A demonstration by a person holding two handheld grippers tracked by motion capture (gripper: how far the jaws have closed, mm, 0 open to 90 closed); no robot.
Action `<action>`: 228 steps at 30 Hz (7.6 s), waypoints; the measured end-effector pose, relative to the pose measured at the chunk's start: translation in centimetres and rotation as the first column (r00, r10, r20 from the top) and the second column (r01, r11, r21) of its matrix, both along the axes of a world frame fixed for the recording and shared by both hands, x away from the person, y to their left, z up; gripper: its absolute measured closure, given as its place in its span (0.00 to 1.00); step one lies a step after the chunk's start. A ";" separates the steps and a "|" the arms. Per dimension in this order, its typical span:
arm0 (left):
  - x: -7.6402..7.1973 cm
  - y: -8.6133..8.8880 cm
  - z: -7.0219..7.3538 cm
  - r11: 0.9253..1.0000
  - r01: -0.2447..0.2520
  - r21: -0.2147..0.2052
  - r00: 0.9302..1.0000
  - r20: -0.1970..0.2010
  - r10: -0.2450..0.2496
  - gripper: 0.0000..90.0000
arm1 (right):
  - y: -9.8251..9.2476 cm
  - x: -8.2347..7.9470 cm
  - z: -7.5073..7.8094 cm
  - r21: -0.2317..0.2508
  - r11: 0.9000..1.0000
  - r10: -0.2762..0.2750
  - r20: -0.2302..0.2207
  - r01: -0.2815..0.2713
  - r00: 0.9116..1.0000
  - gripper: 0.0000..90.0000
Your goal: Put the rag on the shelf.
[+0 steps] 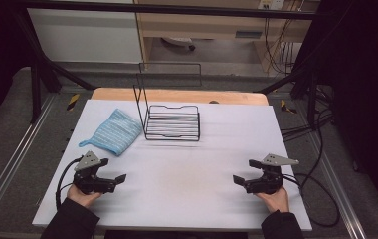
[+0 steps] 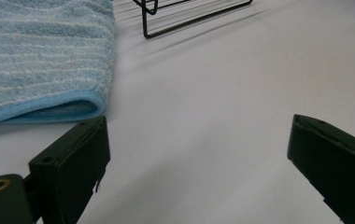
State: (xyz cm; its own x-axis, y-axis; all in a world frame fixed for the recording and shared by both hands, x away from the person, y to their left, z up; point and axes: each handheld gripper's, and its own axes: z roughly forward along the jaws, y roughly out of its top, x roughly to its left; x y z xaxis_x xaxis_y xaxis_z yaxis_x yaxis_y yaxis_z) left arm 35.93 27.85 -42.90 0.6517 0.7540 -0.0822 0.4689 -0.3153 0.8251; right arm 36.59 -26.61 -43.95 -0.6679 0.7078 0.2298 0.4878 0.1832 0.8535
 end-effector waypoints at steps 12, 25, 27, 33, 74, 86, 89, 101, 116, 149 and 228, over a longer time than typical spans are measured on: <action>0.0 -0.3 0.3 1.000 0.004 0.003 1.000 0.001 -0.004 0.07 | 0.0 -0.1 0.0 -0.009 1.000 0.000 -0.007 0.000 1.000 0.01; 0.4 -0.3 0.9 1.000 -0.002 0.014 1.000 0.009 0.001 0.07 | 0.1 0.0 0.0 -0.013 1.000 -0.001 -0.006 0.001 1.000 0.01; 0.6 -0.3 1.0 1.000 -0.004 0.015 1.000 0.006 0.004 0.07 | 0.1 0.0 0.0 -0.015 1.000 -0.001 -0.007 0.001 1.000 0.01; 1.1 -0.2 1.7 1.000 -0.017 0.026 1.000 0.006 0.016 0.07 | 0.0 0.0 -0.1 -0.024 1.000 -0.002 -0.006 0.001 1.000 0.01; 8.6 -0.3 -0.5 0.962 -0.109 0.252 0.989 -0.067 0.129 0.46 | 0.2 0.1 -0.2 -0.033 0.999 -0.002 -0.010 0.002 1.000 0.01; 8.9 -0.4 -1.1 0.948 -0.125 0.292 0.987 -0.057 0.147 0.65 | 0.2 0.2 -0.2 -0.037 0.999 0.000 -0.011 0.000 1.000 0.01; 8.9 -0.4 -1.1 0.948 -0.135 0.289 0.986 -0.057 0.158 0.68 | 0.2 0.2 -0.2 -0.037 0.999 -0.001 -0.015 0.001 1.000 0.01; 8.8 -0.8 -0.9 0.948 -0.127 0.291 0.988 -0.049 0.147 0.91 | 0.3 0.2 -0.3 -0.038 0.999 0.000 -0.016 -0.001 1.000 0.01; 7.5 -0.2 0.4 0.960 -0.126 0.251 0.987 -0.064 0.146 0.92 | 0.3 0.2 -0.2 -0.039 0.999 0.003 -0.018 -0.004 1.000 0.01; 1.3 -2.4 0.7 0.976 -0.064 0.206 0.988 -0.122 0.090 0.92 | 0.2 0.1 -0.2 -0.043 0.999 0.002 -0.018 -0.003 1.000 0.01; -1.7 -7.0 2.1 0.998 0.032 0.061 0.994 -0.109 -0.026 0.41 | 3.8 0.9 1.0 -0.064 0.997 0.038 -0.050 -0.041 0.998 0.04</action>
State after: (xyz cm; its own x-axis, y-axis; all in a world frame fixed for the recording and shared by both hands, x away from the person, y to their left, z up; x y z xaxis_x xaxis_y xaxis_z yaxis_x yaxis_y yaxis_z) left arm 34.21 20.88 -40.76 0.6632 0.7408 -0.1068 0.5440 -0.3792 0.7485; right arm 37.47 -22.79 -43.00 -0.6846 0.6958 0.2172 0.5200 0.2575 0.8144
